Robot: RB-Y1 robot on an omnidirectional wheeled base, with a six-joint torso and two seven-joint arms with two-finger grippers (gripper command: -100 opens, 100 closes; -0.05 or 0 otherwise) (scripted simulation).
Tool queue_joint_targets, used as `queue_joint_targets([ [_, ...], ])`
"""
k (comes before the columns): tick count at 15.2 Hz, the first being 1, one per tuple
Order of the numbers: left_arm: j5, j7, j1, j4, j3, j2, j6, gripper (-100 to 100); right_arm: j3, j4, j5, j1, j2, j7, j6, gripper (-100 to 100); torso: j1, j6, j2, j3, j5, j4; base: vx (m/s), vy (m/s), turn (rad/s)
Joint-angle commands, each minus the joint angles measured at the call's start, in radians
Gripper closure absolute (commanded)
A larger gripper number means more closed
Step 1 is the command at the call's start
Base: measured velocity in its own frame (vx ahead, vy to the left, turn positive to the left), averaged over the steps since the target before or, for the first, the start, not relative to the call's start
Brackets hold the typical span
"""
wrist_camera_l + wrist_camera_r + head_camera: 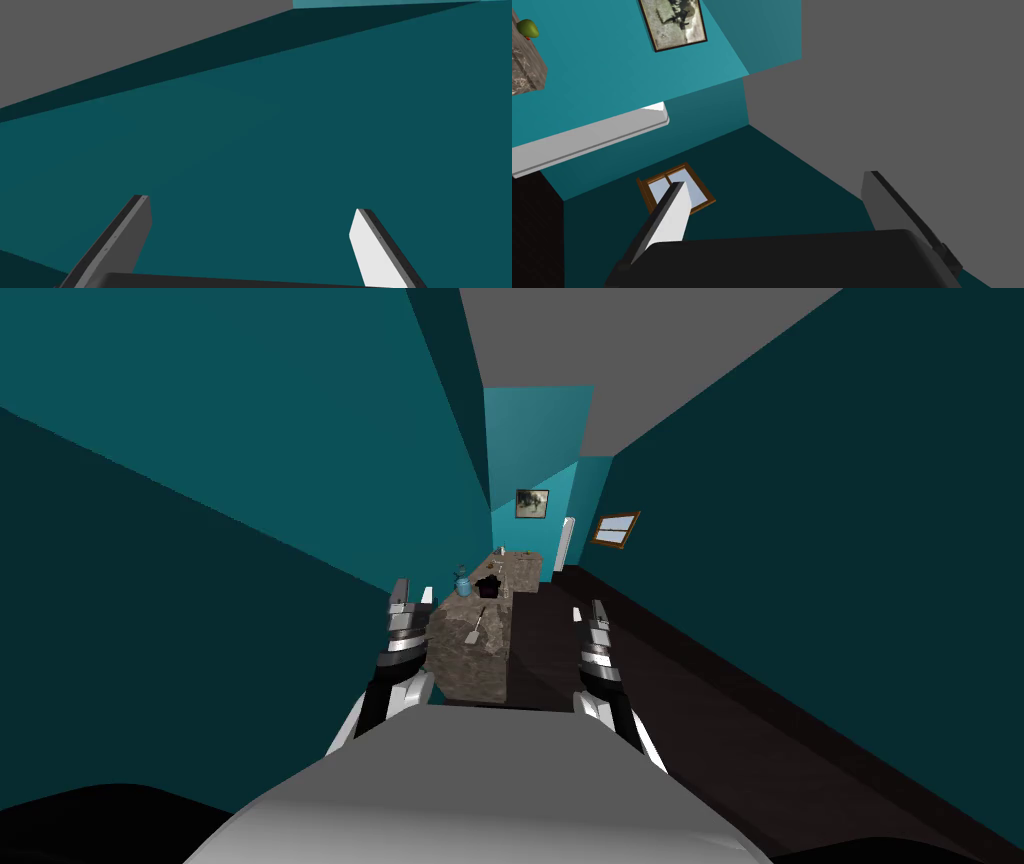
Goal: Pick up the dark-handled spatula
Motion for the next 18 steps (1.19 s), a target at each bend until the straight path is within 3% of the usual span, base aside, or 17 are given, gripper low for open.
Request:
queue_joint_targets([
  [1, 0.003, 0.004, 0.006, 0.008, -0.012, 0.05, 0.001, -100, 0.0, 0.0, 0.0, 0.0, 0.0, 0.0, 0.0, 0, 0.0, 0.0, 0.0, 0.0, 0.0, 0.0, -0.009, 0.005, 0.04],
  [2, 0.003, 0.004, 0.006, 0.008, -0.012, 0.057, 0.001, -100, 0.0, 0.0, 0.0, 0.0, 0.0, 0.0, 0.0, 0, 0.0, 0.0, 0.0, 0.0, 0.0, 0.0, -0.016, 0.007, 0.048],
  [10, 0.02, 0.032, 0.039, 0.068, -0.075, 0.235, 0.004, -100, 0.0, 0.0, 0.0, 0.0, 0.0, 0.0, 0.0, 0, 0.0, 0.0, 0.002, 0.001, 0.0, 0.0, -0.023, 0.002, 0.049],
  [13, 0.036, 0.054, 0.061, 0.122, -0.117, 0.307, 0.004, -100, 0.0, 0.0, 0.0, 0.0, 0.0, 0.0, 0.0, 0, 0.0, 0.0, 0.002, 0.001, 0.0, 0.0, -0.02, -0.012, 0.022],
  [15, 0.036, 0.054, 0.061, 0.122, -0.117, 0.334, 0.004, -100, 0.0, 0.0, 0.0, 0.0, 0.0, 0.0, 0.0, 0, -0.001, 0.0, 0.002, 0.001, 0.0, 0.0, -0.017, -0.019, 0.007],
  [18, 0.055, 0.081, 0.085, 0.193, -0.163, 0.411, 0.004, -100, 0.0, 0.0, 0.0, 0.0, 0.0, 0.0, 0.0, 0, -0.001, 0.0, 0.001, 0.001, 0.0, 0.0, -0.016, -0.029, -0.012],
])
